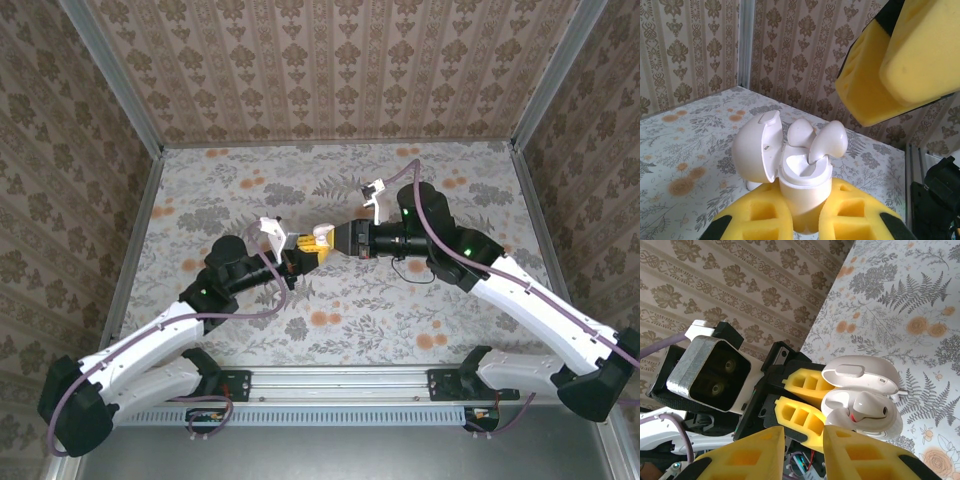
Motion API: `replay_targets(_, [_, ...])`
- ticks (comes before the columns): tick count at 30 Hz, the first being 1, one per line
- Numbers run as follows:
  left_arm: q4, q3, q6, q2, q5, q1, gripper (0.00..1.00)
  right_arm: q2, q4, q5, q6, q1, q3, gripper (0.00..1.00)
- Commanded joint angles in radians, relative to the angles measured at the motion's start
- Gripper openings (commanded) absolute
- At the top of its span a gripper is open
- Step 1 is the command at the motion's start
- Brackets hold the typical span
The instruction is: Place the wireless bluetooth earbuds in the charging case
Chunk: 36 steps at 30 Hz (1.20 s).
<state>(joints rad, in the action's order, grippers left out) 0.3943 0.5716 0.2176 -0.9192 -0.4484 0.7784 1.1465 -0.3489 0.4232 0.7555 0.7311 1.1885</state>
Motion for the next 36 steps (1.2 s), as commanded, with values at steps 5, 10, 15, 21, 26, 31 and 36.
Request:
replay_targets(5, [0.028, 0.027, 0.02, 0.0, -0.016, 0.001, 0.0, -0.027, -0.049, -0.065, -0.034, -0.002, 0.037, 0.3])
replay_targets(10, [0.029, 0.028, 0.02, -0.001, -0.016, 0.002, 0.0, -0.042, -0.078, -0.115, -0.053, -0.001, 0.038, 0.33])
replay_targets(15, [0.031, 0.029, 0.021, -0.008, -0.018, 0.001, 0.0, -0.026, -0.07, -0.097, -0.053, -0.001, 0.035, 0.37])
replay_targets(21, [0.035, 0.028, 0.026, -0.009, -0.019, 0.002, 0.0, -0.001, -0.07, -0.077, -0.061, 0.0, 0.03, 0.39])
replay_targets(26, [0.035, 0.028, 0.026, -0.009, -0.019, 0.002, 0.0, 0.013, -0.061, -0.063, -0.061, 0.0, 0.023, 0.39])
replay_targets(31, [0.035, 0.028, 0.026, -0.009, -0.019, 0.002, 0.0, 0.021, -0.053, -0.053, -0.061, 0.002, 0.025, 0.39])
replay_targets(36, [0.036, 0.027, 0.026, -0.009, -0.019, 0.001, 0.0, 0.031, -0.056, -0.044, -0.062, 0.007, 0.026, 0.39])
